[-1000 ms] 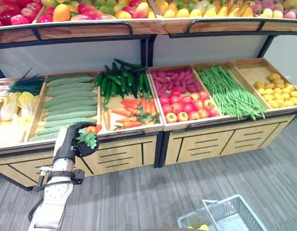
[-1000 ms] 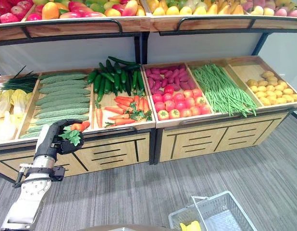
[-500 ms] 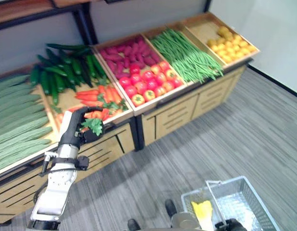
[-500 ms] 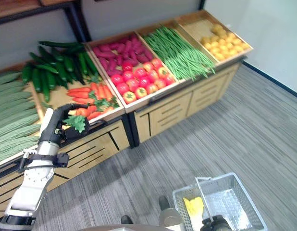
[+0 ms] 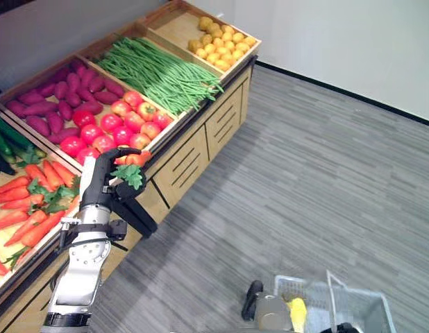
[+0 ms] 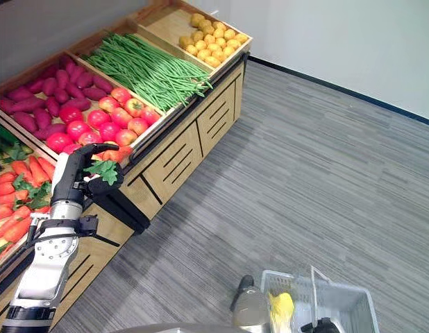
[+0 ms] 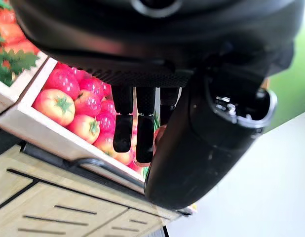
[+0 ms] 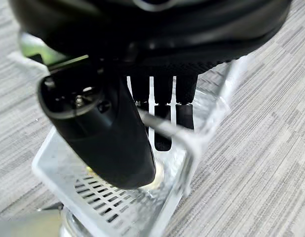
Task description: Get the vegetables into the basket
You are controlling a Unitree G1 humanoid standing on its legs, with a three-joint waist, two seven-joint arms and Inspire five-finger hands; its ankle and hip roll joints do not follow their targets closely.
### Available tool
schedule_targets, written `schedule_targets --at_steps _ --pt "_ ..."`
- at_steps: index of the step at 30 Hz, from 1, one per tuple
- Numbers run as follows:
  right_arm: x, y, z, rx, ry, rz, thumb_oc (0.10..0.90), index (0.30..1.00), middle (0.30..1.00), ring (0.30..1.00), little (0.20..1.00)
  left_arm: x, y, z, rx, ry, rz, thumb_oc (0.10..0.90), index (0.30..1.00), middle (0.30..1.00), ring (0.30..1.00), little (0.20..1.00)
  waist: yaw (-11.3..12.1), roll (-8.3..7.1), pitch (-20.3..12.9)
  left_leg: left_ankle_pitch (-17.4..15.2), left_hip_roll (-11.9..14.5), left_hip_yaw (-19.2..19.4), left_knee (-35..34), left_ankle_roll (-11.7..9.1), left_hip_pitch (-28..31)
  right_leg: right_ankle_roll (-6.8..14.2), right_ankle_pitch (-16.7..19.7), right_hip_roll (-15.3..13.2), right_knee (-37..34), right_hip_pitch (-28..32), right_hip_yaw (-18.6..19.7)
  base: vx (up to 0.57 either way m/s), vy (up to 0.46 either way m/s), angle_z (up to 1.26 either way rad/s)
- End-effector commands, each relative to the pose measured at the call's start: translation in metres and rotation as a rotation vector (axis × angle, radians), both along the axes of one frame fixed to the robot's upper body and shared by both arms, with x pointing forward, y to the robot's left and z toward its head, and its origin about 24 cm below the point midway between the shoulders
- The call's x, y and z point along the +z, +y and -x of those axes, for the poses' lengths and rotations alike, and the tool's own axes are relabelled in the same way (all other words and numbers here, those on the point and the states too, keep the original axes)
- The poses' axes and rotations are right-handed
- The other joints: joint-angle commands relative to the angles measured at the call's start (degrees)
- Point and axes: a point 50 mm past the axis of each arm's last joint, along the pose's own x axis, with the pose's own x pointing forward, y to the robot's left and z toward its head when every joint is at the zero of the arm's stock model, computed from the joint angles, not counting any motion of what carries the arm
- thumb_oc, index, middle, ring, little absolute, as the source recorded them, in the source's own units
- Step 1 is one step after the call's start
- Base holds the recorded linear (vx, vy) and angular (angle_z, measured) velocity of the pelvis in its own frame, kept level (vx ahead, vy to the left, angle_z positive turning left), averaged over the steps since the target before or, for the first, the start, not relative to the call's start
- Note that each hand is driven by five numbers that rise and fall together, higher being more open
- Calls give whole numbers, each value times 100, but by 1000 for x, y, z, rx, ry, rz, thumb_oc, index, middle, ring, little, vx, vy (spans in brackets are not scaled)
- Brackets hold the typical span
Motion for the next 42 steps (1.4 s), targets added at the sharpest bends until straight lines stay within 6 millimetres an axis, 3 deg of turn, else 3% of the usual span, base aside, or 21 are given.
schedule_targets --at_steps 1,6,8,9,10,12,13,15,16,19,20,21,22,23,26,28,30,32,33,36,42 --pt "5 1 -23 27 -87 21 400 300 300 300 300 42 -12 1 -73 -214 -61 400 300 300 300 300 -57 11 -390 -213 31 -133 203 -152 -19 805 1055 -148 -1214 -67 156 182 -215 -11" --pt "8 -4 -30 33 -108 38 400 300 300 300 300 42 -14 -1 -76 -221 -34 400 300 300 300 300 -57 148 -311 242 380 -164 387 -424 -162 566 691 184 -1019 -239 149 104 -160 -20" --pt "9 -8 -29 43 -99 48 400 300 300 300 300 40 -16 -2 -82 -216 -14 400 300 300 300 300 68 151 -212 841 788 -431 1141 -642 -434 293 362 544 -1073 -115 109 173 -292 -14" --pt "9 -8 -29 42 -99 48 400 300 300 300 300 40 -16 -2 -83 -216 -14 400 300 300 300 300 65 159 -211 838 806 -443 1161 -646 -447 284 358 556 -1079 -111 99 172 -275 -17" --pt "10 -10 -29 58 -100 54 400 300 300 300 300 39 -15 -2 -74 -217 -5 400 300 300 300 300 242 88 -79 1100 789 -1094 1577 -616 -715 111 154 804 -1139 -13 222 123 -199 -24" --pt "12 -11 -36 74 -109 63 400 300 300 300 300 40 -18 -4 -75 -228 3 400 300 300 300 300 373 -100 75 847 401 -1705 1713 -259 -1321 31 186 811 -1263 52 275 75 -131 -48" --pt "13 -11 -40 78 -118 64 400 300 300 300 300 41 -19 -5 -75 -234 3 400 300 300 300 300 399 -204 134 633 250 -1918 1558 -106 -1650 110 209 777 -1324 61 384 90 19 -64" --pt "14 -11 -41 74 -118 64 400 300 300 300 300 41 -19 -5 -74 -235 -2 400 300 300 300 300 407 -253 128 579 295 -1910 1422 -67 -1818 189 233 736 -1374 68 445 159 93 -44" --pt "15 -15 -41 73 -119 75 400 300 300 300 300 43 -18 -3 -73 -246 -11 400 300 300 300 300 502 -330 177 520 400 -1935 832 -83 -2238 351 265 649 -1482 175 634 226 206 -28" --pt "18 -16 -49 100 -136 86 400 300 300 300 300 45 -17 -1 -70 -266 -1 400 300 300 300 300 840 -352 281 1157 393 -2657 -292 -287 -2644 507 253 629 -1619 308 1013 272 241 -60" --pt "18 -16 -49 100 -137 86 400 300 300 300 300 45 -17 -1 -70 -266 -1 400 300 300 300 300 835 -348 275 1200 392 -2659 -354 -296 -2627 504 254 636 -1625 304 1005 329 255 -120" --pt "20 -16 -55 116 -150 91 400 300 300 300 300 45 -17 -1 -70 -270 -3 400 300 300 300 300 956 -341 309 1519 436 -3230 -689 -423 -2888 558 235 618 -1643 394 1343 316 240 -102" --pt "20 -16 -56 120 -154 92 400 300 300 300 300 45 -16 0 -63 -269 -17 400 300 300 300 300 983 -312 308 1577 430 -3328 -810 -456 -2887 575 198 613 -1648 444 1454 458 403 -92" --pt "20 -12 -60 139 -161 80 400 300 300 300 300 43 -12 4 -51 -264 -16 400 300 300 300 300 997 -314 281 1311 393 -3404 -764 -366 -2674 602 96 633 -1586 477 1769 299 334 -104" --pt "18 -9 -59 131 -160 70 400 300 300 300 300 43 -11 4 -50 -258 -19 400 300 300 300 300 1018 -380 244 1118 304 -3343 -349 -280 -2793 654 110 479 -1627 557 1963 180 239 -110" --pt "20 -5 -69 85 -209 57 400 300 300 300 300 47 -10 2 -64 -277 -11 400 300 300 300 300 1029 -501 288 671 -49 -3318 215 -20 -2884 744 95 195 -1435 565 2262 225 383 -30" --pt "21 -3 -77 90 -229 52 400 300 300 300 300 48 -9 1 -69 -276 -3 400 300 300 300 300 1062 -537 314 620 -142 -3220 309 83 -2920 792 171 94 -1355 456 2379 57 241 -22" --pt "25 3 -91 92 -277 38 400 300 300 300 300 47 -7 -1 -61 -257 -34 400 300 300 300 300 1043 -548 333 535 -327 -3012 226 220 -2785 888 502 -78 -1249 266 2435 70 333 -64" --pt "28 7 -102 103 -306 31 400 300 300 300 300 43 -5 -1 -57 -232 -34 400 300 300 300 300 1119 -579 319 499 -419 -2685 48 275 -2604 966 883 -277 -1179 143 2153 26 275 -109" --pt "38 13 -126 110 -390 20 400 300 300 300 300 37 -4 -1 -70 -186 -38 400 300 300 300 300 1237 -596 288 421 -493 -2234 -222 279 -2220 1102 1347 -556 -1248 170 1462 35 193 -99" --pt "65 21 -169 171 -531 33 400 300 300 300 300 12 -18 -12 -131 -62 -22 400 300 300 300 300 1193 -497 174 401 -629 -1948 -354 277 -1888 1162 1474 -745 -1402 283 1425 37 91 -33"
